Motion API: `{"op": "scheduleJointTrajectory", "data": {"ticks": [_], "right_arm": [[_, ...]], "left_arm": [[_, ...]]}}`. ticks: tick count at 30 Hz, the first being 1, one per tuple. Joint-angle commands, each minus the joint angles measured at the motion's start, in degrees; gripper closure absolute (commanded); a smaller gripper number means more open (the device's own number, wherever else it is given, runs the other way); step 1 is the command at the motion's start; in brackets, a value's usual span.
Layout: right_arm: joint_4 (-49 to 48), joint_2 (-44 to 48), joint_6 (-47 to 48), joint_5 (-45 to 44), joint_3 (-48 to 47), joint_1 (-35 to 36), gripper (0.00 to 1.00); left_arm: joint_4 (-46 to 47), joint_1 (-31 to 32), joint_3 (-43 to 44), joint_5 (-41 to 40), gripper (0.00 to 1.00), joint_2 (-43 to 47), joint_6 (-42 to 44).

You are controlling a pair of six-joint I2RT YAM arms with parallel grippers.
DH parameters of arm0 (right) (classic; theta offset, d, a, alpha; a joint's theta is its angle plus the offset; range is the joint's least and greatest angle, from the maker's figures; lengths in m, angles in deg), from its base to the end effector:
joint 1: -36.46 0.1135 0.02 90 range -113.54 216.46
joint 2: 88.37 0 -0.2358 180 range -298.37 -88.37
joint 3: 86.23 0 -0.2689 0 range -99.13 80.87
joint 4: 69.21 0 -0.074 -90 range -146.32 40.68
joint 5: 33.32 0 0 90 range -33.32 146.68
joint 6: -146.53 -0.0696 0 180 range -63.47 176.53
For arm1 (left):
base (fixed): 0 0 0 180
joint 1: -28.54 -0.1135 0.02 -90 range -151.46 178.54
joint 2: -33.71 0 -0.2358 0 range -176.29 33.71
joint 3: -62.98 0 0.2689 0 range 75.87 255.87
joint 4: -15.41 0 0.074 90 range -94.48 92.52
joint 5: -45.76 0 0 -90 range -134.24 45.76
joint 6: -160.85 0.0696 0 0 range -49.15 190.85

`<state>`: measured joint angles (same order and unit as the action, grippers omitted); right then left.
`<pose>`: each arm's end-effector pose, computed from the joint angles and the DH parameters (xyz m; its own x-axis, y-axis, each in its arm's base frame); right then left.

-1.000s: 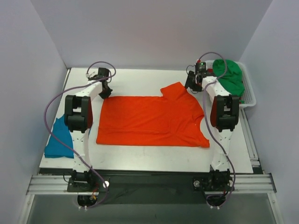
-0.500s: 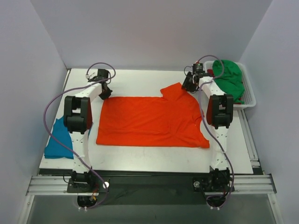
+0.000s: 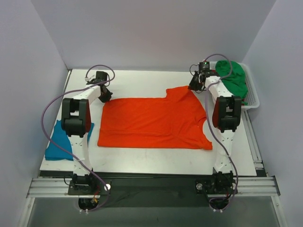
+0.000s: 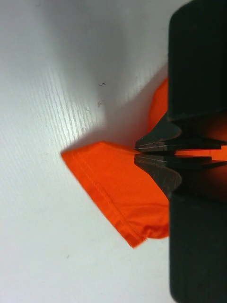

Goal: Fold and stack the t-shirts
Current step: Grap the side of the flattened tshirt furthest away from the robot with both arms

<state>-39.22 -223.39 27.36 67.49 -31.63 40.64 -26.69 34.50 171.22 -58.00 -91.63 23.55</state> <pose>0.5591 0.0540 0.1445 -0.6604 0.4318 -0.6144 0.1216 0.8689 0.4799 0.4850 -0.0340 0.1052 -0.5645 -0.6588 -0.4974 -0.6416 0.7293 -0.2378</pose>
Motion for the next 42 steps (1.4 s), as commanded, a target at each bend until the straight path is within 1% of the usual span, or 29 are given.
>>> {"op": "scheduleJointTrajectory", "data": {"ticks": [1,6,11,18,31,42], "right_arm": [[0.65,7.92,-0.54,-0.26,0.88,-0.06,0.99],[1.00,11.26,-0.36,0.44,4.92,0.12,0.99],[1.00,15.84,-1.76,0.70,11.59,-0.05,1.00],[1.00,19.61,-4.49,1.59,16.43,0.82,1.00],[1.00,30.86,-4.05,-1.93,25.75,0.74,1.00],[0.48,39.65,-4.58,-4.39,35.60,0.82,1.00]], "left_arm": [[3.10,-0.95,-1.47,2.06,1.00,4.49,0.90],[6.09,-1.39,-4.65,4.09,1.00,7.21,1.08],[6.45,-1.47,-6.14,4.97,1.00,8.18,0.73],[6.89,-2.35,-10.61,6.11,1.00,11.43,-0.33],[7.06,-2.35,-16.77,6.46,1.00,18.72,-0.94],[8.21,-2.70,-25.29,6.64,1.00,27.16,-2.08]]}}
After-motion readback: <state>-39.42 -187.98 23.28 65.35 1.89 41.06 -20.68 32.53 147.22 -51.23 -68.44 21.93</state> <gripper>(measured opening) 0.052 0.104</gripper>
